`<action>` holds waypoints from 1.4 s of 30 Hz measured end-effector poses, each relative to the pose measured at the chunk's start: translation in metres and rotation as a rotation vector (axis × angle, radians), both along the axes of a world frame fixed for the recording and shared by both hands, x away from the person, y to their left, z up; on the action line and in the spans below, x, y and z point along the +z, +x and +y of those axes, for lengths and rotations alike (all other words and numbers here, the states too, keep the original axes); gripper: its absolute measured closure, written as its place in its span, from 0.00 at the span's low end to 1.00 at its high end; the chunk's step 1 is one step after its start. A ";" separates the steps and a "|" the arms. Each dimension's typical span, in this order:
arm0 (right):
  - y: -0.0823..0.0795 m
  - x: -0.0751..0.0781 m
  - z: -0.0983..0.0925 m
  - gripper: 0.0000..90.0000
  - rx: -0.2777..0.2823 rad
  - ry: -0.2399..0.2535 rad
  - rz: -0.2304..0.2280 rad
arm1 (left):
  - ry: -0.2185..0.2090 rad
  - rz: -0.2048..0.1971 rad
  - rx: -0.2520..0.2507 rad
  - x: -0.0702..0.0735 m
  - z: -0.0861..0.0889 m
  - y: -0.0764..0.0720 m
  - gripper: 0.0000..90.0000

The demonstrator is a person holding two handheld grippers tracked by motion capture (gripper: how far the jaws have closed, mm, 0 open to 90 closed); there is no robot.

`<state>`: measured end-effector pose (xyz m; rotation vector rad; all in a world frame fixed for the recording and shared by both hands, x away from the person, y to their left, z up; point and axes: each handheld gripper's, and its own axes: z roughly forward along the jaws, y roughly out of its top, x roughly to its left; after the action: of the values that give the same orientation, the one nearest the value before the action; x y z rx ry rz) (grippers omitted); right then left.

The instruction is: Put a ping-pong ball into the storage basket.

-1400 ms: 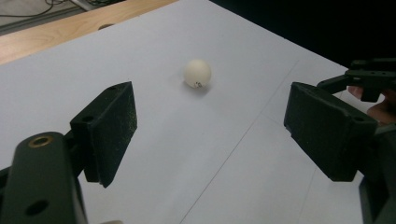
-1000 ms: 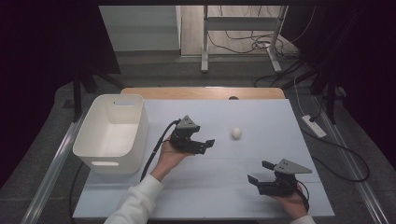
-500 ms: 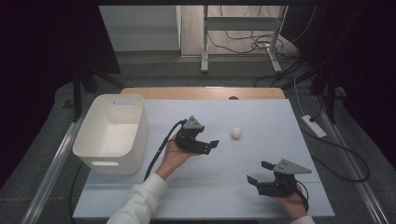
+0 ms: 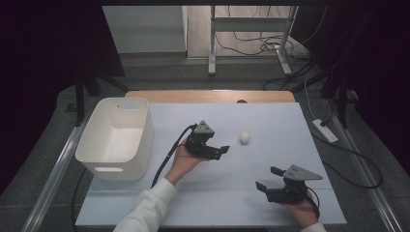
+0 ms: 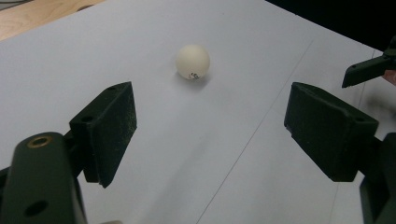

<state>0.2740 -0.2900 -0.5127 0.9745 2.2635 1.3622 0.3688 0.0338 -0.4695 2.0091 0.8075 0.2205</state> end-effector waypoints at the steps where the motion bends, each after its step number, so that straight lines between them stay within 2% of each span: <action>1: 0.000 0.000 0.000 0.17 -0.001 0.000 0.000 | -0.001 0.002 0.000 0.000 0.000 0.000 0.20; 17: 0.000 -0.001 0.000 0.18 -0.002 -0.002 0.003 | 0.005 0.012 -0.007 -0.003 -0.009 0.003 0.20; 29: -0.001 -0.001 0.001 0.18 -0.001 -0.005 0.004 | 0.011 0.034 -0.007 -0.011 -0.019 0.011 0.20; 42: -0.001 -0.001 0.000 0.18 -0.001 0.000 0.004 | 0.041 0.050 -0.009 -0.019 -0.033 0.019 0.20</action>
<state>0.2733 -0.2895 -0.5138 0.9794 2.2661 1.3609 0.3878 0.0011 -0.4881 2.0637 0.8312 0.1833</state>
